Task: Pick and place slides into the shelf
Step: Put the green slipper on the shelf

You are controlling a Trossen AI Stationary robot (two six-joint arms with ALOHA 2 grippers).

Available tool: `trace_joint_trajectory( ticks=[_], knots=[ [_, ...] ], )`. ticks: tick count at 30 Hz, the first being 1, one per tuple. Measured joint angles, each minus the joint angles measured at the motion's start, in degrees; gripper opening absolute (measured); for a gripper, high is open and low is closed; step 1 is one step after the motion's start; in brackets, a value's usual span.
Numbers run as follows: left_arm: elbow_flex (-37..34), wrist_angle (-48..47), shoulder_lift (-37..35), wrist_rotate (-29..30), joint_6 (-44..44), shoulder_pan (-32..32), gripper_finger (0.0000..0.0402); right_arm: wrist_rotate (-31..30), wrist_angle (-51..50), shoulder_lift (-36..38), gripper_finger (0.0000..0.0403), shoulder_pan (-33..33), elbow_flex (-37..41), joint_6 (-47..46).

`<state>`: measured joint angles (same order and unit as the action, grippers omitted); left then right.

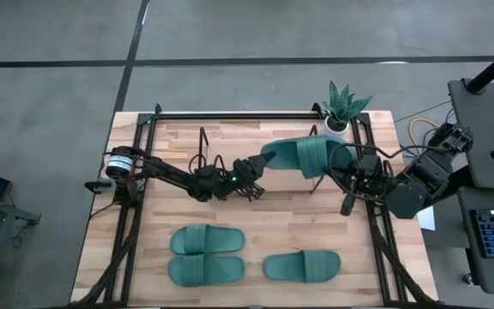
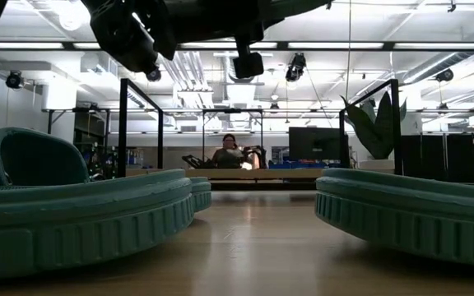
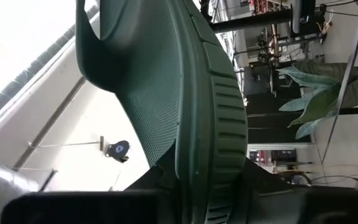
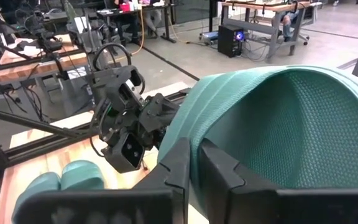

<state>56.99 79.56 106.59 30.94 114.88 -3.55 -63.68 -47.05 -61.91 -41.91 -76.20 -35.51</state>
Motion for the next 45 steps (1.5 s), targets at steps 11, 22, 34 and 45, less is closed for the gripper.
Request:
trace_joint_trajectory(
  ticks=[11,22,34,45],
  knots=[
    [-0.13,0.71,0.00,8.12,-0.79,-0.45,0.0043,-2.38,-0.14,-0.11,0.0028,-0.06,-0.89,6.12],
    [-0.66,2.43,-0.13,23.25,-0.93,-1.01,0.0042,-11.59,-0.16,-0.06,0.0028,-0.13,-2.46,16.09],
    [-1.01,1.68,0.17,36.78,-17.92,-7.81,0.0042,-18.96,-1.49,-0.37,0.0028,-0.07,0.67,17.35],
    [-0.97,-6.47,0.20,37.46,-37.79,-8.55,0.0042,-14.57,-2.48,-0.50,0.0029,-0.07,3.34,26.52]
  ],
)
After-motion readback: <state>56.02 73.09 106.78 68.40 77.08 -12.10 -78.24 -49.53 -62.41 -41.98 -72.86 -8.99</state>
